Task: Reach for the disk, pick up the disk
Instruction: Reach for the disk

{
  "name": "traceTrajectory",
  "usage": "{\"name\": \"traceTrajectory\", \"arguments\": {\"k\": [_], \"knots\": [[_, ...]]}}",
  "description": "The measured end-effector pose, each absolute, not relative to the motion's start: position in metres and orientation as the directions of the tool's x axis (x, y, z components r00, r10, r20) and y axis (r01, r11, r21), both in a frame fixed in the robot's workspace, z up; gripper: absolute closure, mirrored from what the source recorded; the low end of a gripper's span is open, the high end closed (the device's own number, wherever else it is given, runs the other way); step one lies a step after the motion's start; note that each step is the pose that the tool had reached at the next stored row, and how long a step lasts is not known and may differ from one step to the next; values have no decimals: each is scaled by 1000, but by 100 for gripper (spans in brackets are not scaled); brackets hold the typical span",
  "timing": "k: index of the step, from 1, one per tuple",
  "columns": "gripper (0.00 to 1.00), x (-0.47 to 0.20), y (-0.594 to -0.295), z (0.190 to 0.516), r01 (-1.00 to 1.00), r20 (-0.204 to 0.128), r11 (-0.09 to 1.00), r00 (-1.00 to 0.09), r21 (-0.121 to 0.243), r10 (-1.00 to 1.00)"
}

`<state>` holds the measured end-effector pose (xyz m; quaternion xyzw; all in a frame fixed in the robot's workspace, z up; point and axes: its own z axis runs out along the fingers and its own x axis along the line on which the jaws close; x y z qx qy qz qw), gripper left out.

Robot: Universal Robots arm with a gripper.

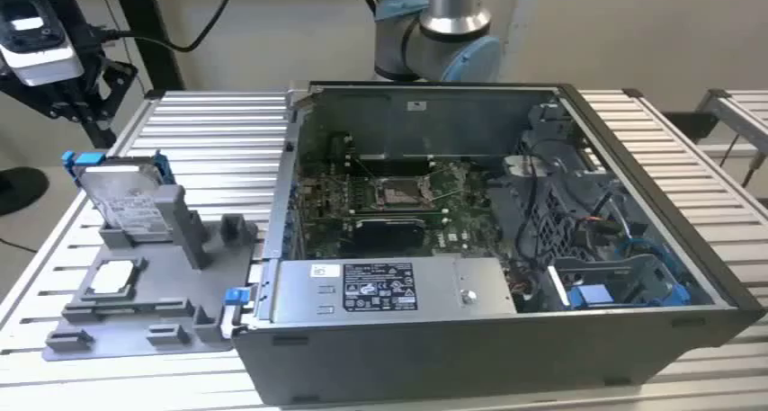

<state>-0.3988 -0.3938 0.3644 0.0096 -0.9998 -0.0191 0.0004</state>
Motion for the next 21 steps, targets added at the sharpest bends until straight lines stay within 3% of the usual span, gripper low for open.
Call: {"name": "traceTrajectory", "arguments": {"k": [21], "knots": [[100, -410, -387, 364, -19, 0, 999, -1000, 38, -19]]}}
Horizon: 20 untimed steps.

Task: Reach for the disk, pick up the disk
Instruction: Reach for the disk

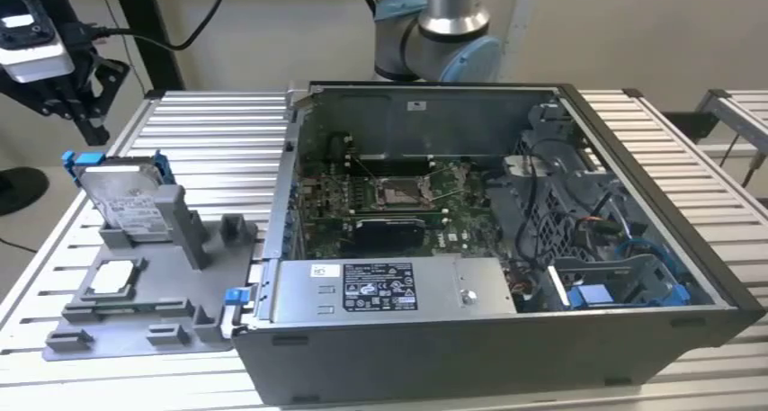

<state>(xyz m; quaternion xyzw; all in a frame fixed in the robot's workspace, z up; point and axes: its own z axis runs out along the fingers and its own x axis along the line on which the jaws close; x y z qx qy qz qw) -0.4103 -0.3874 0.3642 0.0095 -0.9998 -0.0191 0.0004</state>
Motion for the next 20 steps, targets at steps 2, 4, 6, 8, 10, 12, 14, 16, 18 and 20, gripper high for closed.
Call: {"name": "traceTrajectory", "arguments": {"k": [2, 4, 6, 8, 10, 12, 14, 16, 18, 20], "knots": [[100, -414, -386, 364, -19, 0, 999, -1000, 38, -19], [100, -418, -385, 364, -19, 0, 999, -1000, 38, -19], [100, -422, -385, 364, -19, 0, 999, -1000, 38, -19], [100, -425, -384, 364, -19, 1, 999, -1000, 38, -19], [100, -427, -384, 364, -19, 0, 999, -1000, 38, -19], [100, -429, -383, 364, -19, 0, 999, -1000, 38, -19], [100, -433, -383, 363, -19, 0, 999, -1000, 38, -19], [100, -434, -382, 363, -19, 1, 999, -1000, 38, -19], [100, -435, -382, 363, -19, 1, 999, -1000, 38, -19], [100, -435, -382, 363, -19, 0, 999, -1000, 38, -19]]}}
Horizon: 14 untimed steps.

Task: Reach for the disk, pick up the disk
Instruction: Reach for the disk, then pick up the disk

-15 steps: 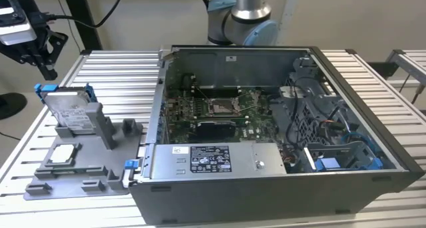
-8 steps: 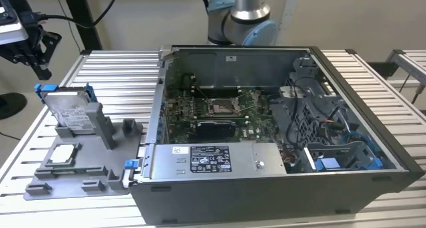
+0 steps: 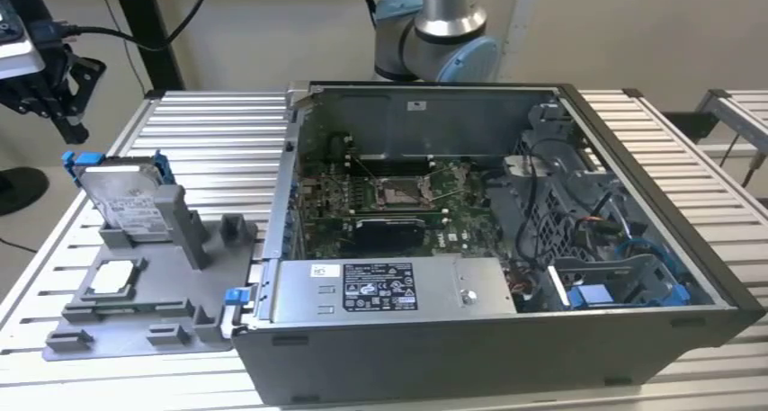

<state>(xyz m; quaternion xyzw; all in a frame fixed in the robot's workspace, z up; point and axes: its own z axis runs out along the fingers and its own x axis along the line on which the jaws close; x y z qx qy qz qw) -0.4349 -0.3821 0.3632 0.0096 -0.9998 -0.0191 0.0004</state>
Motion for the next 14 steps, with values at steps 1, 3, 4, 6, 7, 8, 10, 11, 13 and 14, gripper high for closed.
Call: {"name": "traceTrajectory", "arguments": {"k": [1, 3, 4, 6, 7, 8, 10, 11, 13, 14], "knots": [[100, -435, -382, 363, -19, 0, 999, -1000, 38, -19], [100, -435, -382, 363, -19, 0, 999, -1000, 38, -19], [100, -435, -382, 363, -19, 0, 999, -1000, 38, -19], [100, -435, -382, 363, -22, 0, 999, -1000, 38, -22], [100, -435, -382, 363, -27, 1, 999, -1000, 38, -27], [100, -435, -382, 363, -36, 1, 999, -999, 38, -36], [100, -435, -382, 363, -69, 0, 997, -998, 38, -69], [100, -435, -382, 363, -87, 0, 995, -996, 38, -88], [100, -435, -382, 363, -124, 1, 992, -992, 38, -124], [100, -435, -382, 363, -142, 0, 989, -990, 38, -142]]}}
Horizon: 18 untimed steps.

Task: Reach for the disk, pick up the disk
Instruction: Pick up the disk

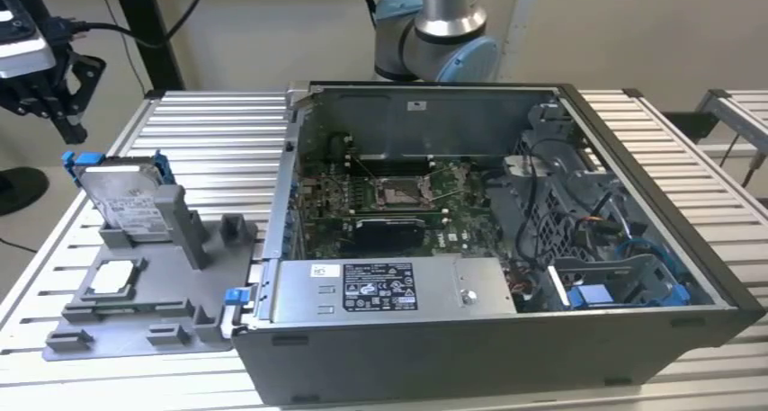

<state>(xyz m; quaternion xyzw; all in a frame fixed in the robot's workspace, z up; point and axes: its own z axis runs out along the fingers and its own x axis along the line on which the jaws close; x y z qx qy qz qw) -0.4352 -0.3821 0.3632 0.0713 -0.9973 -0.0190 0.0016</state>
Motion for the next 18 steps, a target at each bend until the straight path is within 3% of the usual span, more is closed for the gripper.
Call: {"name": "traceTrajectory", "arguments": {"k": [18], "knots": [[100, -435, -382, 363, -453, 0, 891, -891, 38, -454]]}}
